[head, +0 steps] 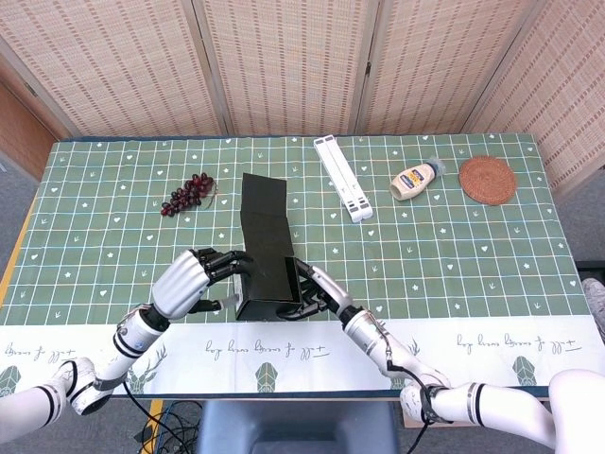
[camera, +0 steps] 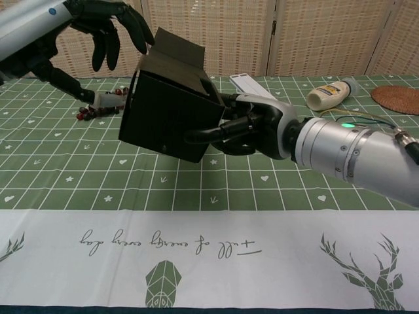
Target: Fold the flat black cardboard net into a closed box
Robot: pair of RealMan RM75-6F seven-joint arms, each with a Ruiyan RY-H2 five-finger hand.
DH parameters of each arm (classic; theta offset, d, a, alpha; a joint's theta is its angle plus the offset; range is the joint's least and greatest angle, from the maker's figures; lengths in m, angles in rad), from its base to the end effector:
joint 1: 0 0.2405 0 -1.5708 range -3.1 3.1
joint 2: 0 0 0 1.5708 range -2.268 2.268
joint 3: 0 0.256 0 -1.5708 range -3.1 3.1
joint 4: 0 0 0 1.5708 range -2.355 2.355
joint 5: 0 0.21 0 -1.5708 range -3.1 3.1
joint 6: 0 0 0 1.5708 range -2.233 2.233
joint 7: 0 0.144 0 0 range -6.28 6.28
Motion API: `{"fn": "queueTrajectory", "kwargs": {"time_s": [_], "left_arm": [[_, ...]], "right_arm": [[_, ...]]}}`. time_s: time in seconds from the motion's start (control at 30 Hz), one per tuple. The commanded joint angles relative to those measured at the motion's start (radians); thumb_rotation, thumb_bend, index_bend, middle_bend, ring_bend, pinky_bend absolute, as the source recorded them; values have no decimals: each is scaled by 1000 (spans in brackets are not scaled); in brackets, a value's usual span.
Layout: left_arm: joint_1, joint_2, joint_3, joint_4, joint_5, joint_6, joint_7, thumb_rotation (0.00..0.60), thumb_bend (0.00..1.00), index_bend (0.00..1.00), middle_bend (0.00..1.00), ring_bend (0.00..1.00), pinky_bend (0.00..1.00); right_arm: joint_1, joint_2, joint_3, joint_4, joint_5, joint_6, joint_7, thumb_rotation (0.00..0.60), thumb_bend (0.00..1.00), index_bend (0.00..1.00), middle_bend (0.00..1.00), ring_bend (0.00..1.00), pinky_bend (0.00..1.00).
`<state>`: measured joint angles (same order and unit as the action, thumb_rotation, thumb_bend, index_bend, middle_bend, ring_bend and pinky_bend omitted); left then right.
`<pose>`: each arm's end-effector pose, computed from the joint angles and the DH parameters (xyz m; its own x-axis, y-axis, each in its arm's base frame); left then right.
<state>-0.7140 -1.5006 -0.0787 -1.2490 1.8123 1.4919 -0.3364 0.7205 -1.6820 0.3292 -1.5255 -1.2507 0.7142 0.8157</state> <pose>-0.1299 0.3194 0.0524 0.1085 0.0026 0.9941 0.6067 -0.7923 -0.0642 -0.0780 -0.3176 -0.0623 -0.6077 -0.6544 0.4500 -0.6802 0.1364 -0.7202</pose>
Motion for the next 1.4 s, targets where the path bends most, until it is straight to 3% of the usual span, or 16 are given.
{"fn": "queueTrajectory", "kwargs": {"time_s": [0.03,0.17,0.47,0.87,1.07,1.4], "left_arm": [[-9,12,8,-12,5,-16,3,600,95,422,338,565,612],[-14,16,12,-8,8,-24,21,600,95,460,349,565,591],[-13,36,32,-12,8,-48,67,600,94,443,350,565,576],[2,3,57,31,-11,-60,25,600,95,478,388,569,556],[15,-70,72,138,-6,-38,-3,600,95,486,395,569,555],[50,-294,118,495,16,24,-77,600,95,478,396,569,554]], "right_arm": [[3,-1,2,1,2,0,0,600,248,270,384,759,1000],[8,-6,0,5,0,0,1,600,248,270,384,759,1000],[20,-18,-1,26,7,-5,-1,600,250,270,383,759,1000],[57,-49,0,78,16,-28,-32,600,264,270,384,759,1000],[75,-77,-6,130,18,-41,-48,600,265,270,383,759,1000],[91,-161,-49,280,-18,-50,-46,600,266,279,384,759,1000]]}}
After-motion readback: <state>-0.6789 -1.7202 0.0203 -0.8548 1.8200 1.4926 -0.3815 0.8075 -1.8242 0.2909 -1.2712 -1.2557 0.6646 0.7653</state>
